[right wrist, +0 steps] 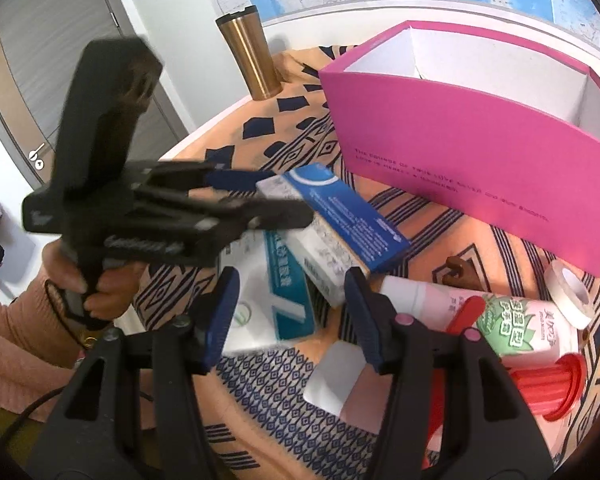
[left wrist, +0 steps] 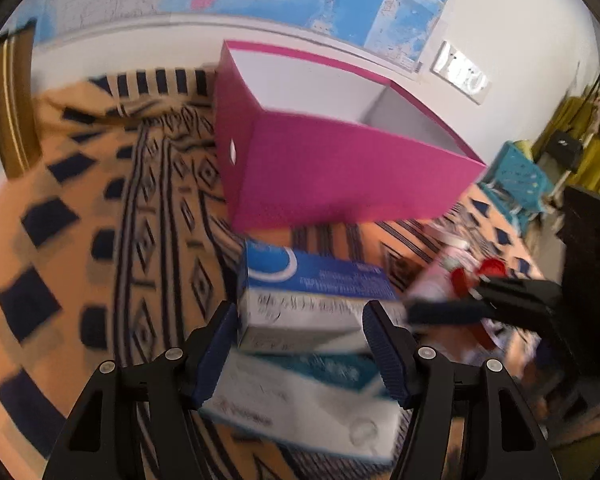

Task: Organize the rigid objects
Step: 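Grasp the white-and-blue medicine box with the left tool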

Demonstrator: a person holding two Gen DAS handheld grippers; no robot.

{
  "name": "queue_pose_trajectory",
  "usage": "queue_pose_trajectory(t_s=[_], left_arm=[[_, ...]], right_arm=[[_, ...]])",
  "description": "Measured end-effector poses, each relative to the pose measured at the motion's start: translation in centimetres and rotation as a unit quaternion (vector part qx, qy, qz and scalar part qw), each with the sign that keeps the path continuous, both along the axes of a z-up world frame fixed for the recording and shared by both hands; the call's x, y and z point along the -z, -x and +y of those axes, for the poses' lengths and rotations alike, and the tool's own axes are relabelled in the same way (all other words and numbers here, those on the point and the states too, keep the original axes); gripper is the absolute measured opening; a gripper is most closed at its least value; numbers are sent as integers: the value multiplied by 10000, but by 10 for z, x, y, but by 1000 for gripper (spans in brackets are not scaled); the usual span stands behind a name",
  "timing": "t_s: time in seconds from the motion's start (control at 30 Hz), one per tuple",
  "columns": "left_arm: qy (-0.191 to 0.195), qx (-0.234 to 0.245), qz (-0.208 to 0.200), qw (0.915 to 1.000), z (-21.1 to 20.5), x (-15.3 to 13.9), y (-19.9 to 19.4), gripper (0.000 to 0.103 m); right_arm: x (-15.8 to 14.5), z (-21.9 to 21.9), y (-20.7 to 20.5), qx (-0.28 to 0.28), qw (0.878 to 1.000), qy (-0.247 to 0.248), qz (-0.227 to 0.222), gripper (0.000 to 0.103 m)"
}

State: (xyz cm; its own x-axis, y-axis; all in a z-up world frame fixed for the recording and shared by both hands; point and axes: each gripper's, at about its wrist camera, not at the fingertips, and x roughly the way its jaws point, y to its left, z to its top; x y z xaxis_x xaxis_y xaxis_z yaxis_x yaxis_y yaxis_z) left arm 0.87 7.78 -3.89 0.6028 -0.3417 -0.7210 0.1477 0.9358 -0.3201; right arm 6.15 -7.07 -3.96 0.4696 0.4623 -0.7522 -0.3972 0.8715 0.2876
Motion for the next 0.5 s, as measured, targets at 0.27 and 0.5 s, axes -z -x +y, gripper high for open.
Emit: queue_pose_trajectory(t_s=[0.27, 0.5], left_arm=[[-111, -333, -39, 9994, 13, -1, -2, 65], [-215, -71, -112, 9997, 7, -3, -18, 65]], right_arm=[[-3, 3, -13, -61, 9998, 175, 17, 57], [-3, -15, -22, 112, 9982, 472, 346, 57]])
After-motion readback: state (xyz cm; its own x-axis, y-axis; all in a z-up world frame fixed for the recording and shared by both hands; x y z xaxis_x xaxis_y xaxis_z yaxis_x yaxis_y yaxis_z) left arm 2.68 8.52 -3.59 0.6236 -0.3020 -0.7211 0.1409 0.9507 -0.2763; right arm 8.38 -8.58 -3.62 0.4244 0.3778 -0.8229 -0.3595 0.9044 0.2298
